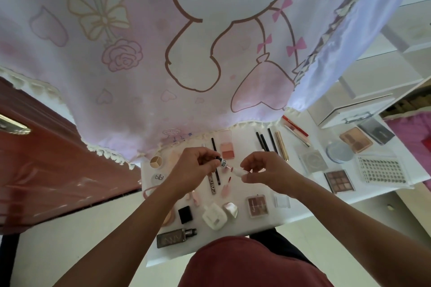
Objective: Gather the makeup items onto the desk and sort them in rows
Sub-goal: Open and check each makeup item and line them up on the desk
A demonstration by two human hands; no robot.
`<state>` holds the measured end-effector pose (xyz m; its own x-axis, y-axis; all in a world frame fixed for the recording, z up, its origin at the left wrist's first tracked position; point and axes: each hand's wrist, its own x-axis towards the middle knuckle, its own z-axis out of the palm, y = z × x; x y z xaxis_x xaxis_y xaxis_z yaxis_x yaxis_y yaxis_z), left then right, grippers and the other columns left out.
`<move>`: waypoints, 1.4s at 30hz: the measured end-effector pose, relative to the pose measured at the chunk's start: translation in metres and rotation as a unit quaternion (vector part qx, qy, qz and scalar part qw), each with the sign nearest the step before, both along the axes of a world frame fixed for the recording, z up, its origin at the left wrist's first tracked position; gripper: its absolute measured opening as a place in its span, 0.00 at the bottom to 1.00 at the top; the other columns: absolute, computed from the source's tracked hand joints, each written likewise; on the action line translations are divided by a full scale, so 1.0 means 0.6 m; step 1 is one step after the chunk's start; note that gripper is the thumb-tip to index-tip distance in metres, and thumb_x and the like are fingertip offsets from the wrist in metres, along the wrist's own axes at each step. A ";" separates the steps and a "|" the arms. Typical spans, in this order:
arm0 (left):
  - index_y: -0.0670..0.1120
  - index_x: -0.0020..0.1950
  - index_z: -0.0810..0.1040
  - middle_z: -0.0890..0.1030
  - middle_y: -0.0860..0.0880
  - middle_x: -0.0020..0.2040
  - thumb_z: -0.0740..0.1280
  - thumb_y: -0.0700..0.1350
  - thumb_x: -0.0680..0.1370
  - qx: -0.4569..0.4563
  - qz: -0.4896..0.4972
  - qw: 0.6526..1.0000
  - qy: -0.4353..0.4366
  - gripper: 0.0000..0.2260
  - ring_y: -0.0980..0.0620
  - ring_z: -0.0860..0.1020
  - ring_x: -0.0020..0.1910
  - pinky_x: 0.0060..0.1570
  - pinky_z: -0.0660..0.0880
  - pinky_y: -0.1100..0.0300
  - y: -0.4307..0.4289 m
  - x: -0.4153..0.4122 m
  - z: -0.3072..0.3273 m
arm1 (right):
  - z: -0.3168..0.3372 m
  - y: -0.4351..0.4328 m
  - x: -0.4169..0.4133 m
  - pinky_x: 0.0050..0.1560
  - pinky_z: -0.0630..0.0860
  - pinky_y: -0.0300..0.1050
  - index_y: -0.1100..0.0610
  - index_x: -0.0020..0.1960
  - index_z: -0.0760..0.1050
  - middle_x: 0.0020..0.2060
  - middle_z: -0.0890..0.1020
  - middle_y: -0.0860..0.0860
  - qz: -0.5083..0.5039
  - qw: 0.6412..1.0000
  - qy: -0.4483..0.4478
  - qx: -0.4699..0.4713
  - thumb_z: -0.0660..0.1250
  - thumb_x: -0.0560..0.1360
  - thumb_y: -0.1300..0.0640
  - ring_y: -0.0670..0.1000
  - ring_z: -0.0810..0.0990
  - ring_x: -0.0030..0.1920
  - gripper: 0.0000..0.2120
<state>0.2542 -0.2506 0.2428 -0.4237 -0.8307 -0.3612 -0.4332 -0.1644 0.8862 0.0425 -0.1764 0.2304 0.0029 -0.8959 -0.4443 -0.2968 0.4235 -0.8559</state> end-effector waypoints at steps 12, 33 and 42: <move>0.41 0.52 0.82 0.83 0.46 0.41 0.70 0.35 0.76 0.034 0.003 0.998 -0.050 0.07 0.54 0.79 0.35 0.38 0.78 0.66 -0.065 -0.087 -0.057 | -0.073 -0.009 -0.088 0.40 0.71 0.28 0.58 0.55 0.83 0.42 0.83 0.46 -0.002 0.996 0.082 0.024 0.77 0.69 0.61 0.34 0.78 0.36 0.15; 0.43 0.48 0.81 0.82 0.47 0.37 0.72 0.34 0.73 0.129 -0.013 0.987 -0.092 0.06 0.52 0.79 0.35 0.41 0.79 0.61 -0.133 -0.177 -0.153 | -0.181 -0.081 -0.154 0.50 0.79 0.46 0.50 0.58 0.80 0.42 0.78 0.37 0.016 0.987 0.148 0.054 0.71 0.75 0.57 0.44 0.79 0.46 0.11; 0.44 0.48 0.81 0.82 0.45 0.40 0.72 0.35 0.74 0.101 -0.054 0.987 -0.112 0.05 0.52 0.79 0.38 0.43 0.78 0.59 -0.138 -0.195 -0.172 | -0.193 -0.099 -0.156 0.47 0.72 0.38 0.48 0.58 0.79 0.47 0.79 0.39 0.070 0.980 0.183 0.028 0.70 0.75 0.55 0.43 0.77 0.47 0.11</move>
